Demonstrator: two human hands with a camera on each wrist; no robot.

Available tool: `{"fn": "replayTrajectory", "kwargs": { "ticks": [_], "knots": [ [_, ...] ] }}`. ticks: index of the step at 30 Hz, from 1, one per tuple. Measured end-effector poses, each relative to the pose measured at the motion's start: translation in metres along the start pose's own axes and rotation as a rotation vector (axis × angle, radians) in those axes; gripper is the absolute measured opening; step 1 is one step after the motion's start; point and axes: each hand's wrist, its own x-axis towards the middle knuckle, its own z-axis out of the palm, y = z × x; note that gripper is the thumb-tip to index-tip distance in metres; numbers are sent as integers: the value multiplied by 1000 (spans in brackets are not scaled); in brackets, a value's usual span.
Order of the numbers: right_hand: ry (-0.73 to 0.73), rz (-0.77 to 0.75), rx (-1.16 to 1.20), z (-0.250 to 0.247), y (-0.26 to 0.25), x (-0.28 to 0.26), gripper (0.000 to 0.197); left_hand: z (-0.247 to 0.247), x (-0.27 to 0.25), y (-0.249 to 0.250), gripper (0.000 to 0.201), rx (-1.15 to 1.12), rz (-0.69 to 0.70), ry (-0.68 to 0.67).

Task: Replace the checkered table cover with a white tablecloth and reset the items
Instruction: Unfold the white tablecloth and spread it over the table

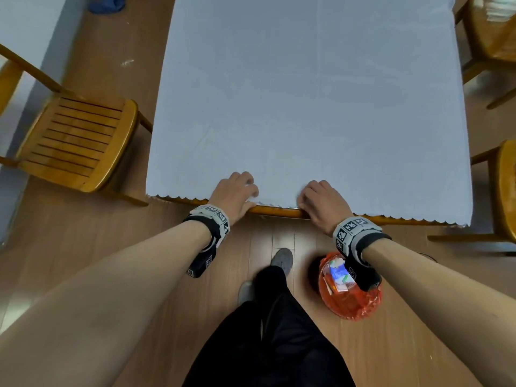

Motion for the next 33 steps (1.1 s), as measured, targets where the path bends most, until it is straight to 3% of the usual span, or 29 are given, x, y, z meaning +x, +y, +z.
{"fn": "replayTrajectory", "kwargs": {
  "ticks": [4, 7, 10, 12, 17, 33],
  "knots": [
    [-56, 152, 55, -4, -11, -10, 9, 7, -10, 3, 20, -22, -12, 75],
    [10, 123, 27, 1, -14, -26, 7, 6, -14, 9, 16, -93, -72, 106],
    [46, 127, -91, 2, -14, -34, 41, 1, -18, 13, 15, -112, -92, 136],
    [71, 180, -153, 1, -13, -31, 49, -3, -21, 14, 15, -88, -91, 160],
    [171, 263, -84, -1, -12, -25, 13, -10, -24, 17, 13, -41, -67, 172],
    [32, 284, 88, 33, -17, -66, 14, 29, -52, 23, 13, 15, -60, -58]
  ]
}}
